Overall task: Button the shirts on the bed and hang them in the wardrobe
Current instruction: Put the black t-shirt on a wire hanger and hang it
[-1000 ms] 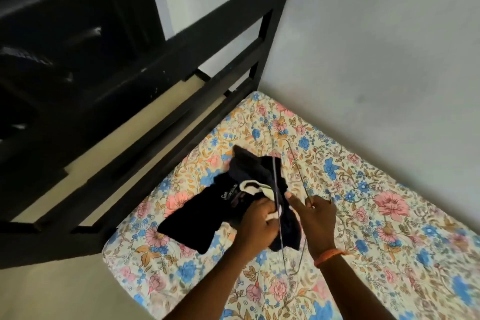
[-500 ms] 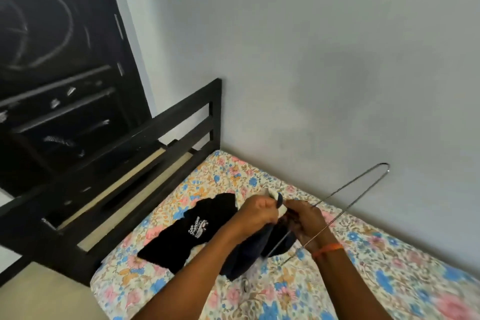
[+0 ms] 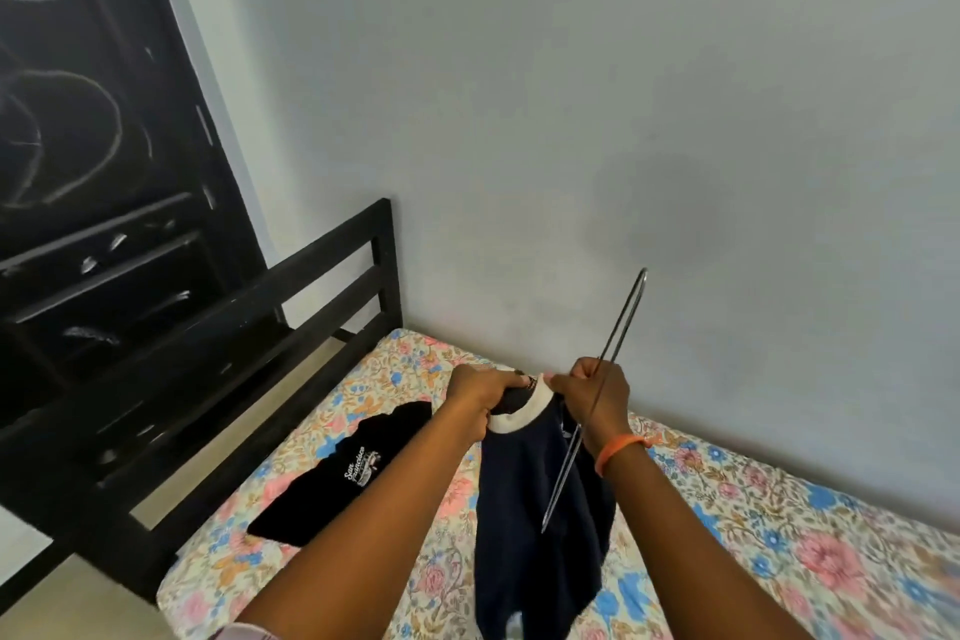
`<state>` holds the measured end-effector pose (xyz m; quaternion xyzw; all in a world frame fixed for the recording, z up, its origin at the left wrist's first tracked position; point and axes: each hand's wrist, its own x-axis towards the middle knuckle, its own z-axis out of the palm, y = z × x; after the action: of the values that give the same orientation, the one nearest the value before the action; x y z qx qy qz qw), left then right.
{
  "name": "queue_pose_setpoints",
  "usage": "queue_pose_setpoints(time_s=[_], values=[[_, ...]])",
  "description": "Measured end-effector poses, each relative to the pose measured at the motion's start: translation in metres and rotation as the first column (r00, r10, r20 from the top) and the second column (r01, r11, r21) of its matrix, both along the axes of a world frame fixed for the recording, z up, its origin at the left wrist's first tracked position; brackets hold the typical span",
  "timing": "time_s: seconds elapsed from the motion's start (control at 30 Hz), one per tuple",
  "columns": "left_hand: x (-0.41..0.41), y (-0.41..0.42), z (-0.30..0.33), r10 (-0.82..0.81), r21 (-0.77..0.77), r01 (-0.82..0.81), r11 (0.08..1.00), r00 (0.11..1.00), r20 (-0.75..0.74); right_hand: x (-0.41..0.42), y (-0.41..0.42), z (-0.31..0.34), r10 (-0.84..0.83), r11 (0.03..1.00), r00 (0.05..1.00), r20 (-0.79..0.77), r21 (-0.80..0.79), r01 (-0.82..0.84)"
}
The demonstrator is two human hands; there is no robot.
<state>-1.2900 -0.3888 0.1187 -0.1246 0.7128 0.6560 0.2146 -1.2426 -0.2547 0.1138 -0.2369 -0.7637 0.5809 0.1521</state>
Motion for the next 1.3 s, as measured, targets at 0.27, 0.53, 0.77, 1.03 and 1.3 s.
queue_pose_setpoints(time_s=[0.27,0.53,0.77,1.03,1.3], values=[[-0.004,-0.008,0.015,-0.32,-0.265,0.21,0.941,0.805,-0.499,0.021,0.006,0.006,-0.118,0.921,0.993,-0.006,0.374,0.112],[-0.023,-0.016,0.041,-0.785,-0.589,0.526,0.613,0.488,-0.381,0.036,0.041,0.032,0.202,0.979,0.974,0.105,-0.045,-0.199],[-0.029,-0.021,0.062,-0.853,-0.583,0.623,0.521,0.4,-0.335,0.034,0.036,0.065,0.19,0.844,0.944,-0.269,-0.447,-0.297],[-0.039,-0.036,0.086,-0.835,-0.565,0.615,0.55,0.433,-0.34,0.001,0.024,0.105,-0.204,0.606,0.854,-0.478,-0.747,-0.273],[-0.039,-0.057,0.1,-0.893,-0.616,0.648,0.447,0.369,-0.259,-0.016,0.017,0.105,-0.406,0.429,0.829,-0.384,-0.881,-0.198]])
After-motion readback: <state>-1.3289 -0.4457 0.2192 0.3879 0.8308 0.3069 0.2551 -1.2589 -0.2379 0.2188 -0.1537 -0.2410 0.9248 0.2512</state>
